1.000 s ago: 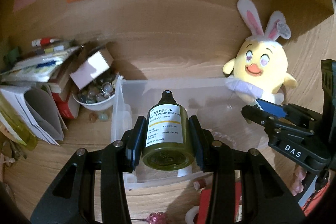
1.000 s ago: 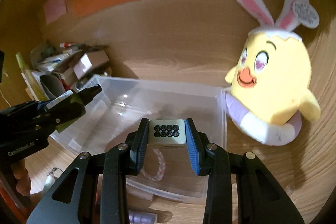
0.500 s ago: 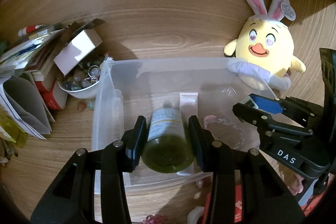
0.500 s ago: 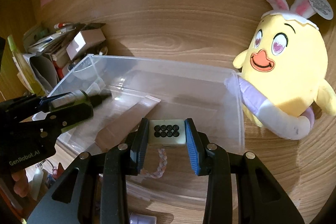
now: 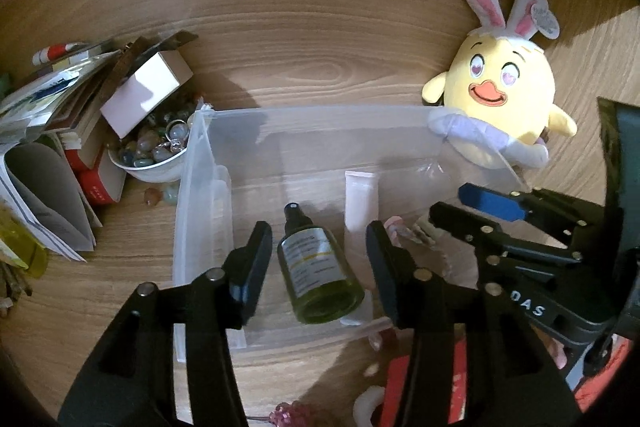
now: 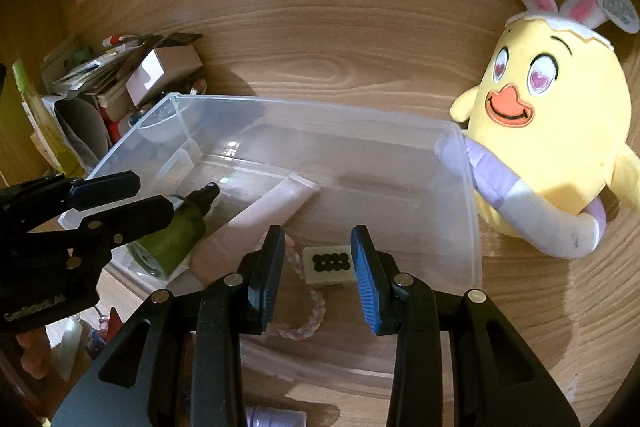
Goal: Organize objects
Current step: 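Open both tools to release the domino tile and pump bottle into the box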
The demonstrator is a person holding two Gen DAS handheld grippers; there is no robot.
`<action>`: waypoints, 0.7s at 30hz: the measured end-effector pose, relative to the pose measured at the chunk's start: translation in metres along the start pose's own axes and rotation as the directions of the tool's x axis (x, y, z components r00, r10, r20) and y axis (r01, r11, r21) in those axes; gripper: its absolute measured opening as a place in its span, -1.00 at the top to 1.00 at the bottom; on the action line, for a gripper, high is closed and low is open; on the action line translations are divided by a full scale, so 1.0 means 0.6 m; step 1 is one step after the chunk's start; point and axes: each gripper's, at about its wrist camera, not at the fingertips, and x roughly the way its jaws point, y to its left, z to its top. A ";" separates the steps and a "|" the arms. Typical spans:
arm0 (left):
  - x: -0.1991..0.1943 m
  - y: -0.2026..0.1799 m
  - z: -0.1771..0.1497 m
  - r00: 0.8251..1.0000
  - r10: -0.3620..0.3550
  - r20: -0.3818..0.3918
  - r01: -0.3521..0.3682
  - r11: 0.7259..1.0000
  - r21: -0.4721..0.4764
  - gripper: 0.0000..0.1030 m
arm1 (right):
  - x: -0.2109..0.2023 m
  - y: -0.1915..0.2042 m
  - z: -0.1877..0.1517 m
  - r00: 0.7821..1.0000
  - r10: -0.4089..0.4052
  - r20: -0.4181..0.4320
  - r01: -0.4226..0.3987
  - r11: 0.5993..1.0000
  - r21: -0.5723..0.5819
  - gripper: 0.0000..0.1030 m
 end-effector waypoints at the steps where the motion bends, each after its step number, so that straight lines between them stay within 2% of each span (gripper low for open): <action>1: -0.003 0.000 0.000 1.000 -0.003 0.003 0.003 1.000 -0.001 0.01 | 0.000 0.000 0.000 1.000 0.007 -0.004 -0.007 1.000 0.004 0.39; 3: -0.011 -0.001 0.001 1.000 -0.007 0.013 0.007 1.000 0.000 -0.06 | 0.000 0.000 -0.001 1.000 0.011 -0.010 -0.011 1.000 0.008 0.38; 6: -0.029 -0.001 0.002 0.999 -0.007 0.038 0.007 1.000 0.001 -0.27 | -0.004 0.002 -0.001 1.000 0.021 -0.012 -0.021 1.000 0.011 0.28; 10: -0.051 -0.006 0.004 0.998 -0.008 0.064 0.007 1.000 0.011 -0.33 | -0.023 0.008 0.000 1.000 -0.011 0.028 0.011 1.000 -0.002 -0.15; 14: -0.076 -0.008 0.002 0.996 -0.012 0.089 0.010 1.000 0.019 -0.50 | -0.049 0.014 0.006 0.997 -0.017 0.069 0.018 1.000 -0.016 -0.21; 17: -0.100 -0.011 -0.001 0.993 -0.007 0.116 0.004 1.000 0.031 -0.63 | -0.070 0.018 0.008 0.995 -0.028 0.100 0.029 0.999 -0.018 -0.33; 19: -0.117 -0.012 -0.004 0.990 -0.001 0.138 -0.004 0.999 0.038 -0.80 | -0.083 0.020 0.008 0.993 -0.036 0.115 0.039 0.999 -0.022 -0.39; 21: -0.135 -0.010 -0.008 0.987 0.005 0.158 -0.011 0.999 0.040 -0.85 | -0.096 0.024 0.005 0.990 -0.045 0.131 0.049 0.998 -0.026 -0.48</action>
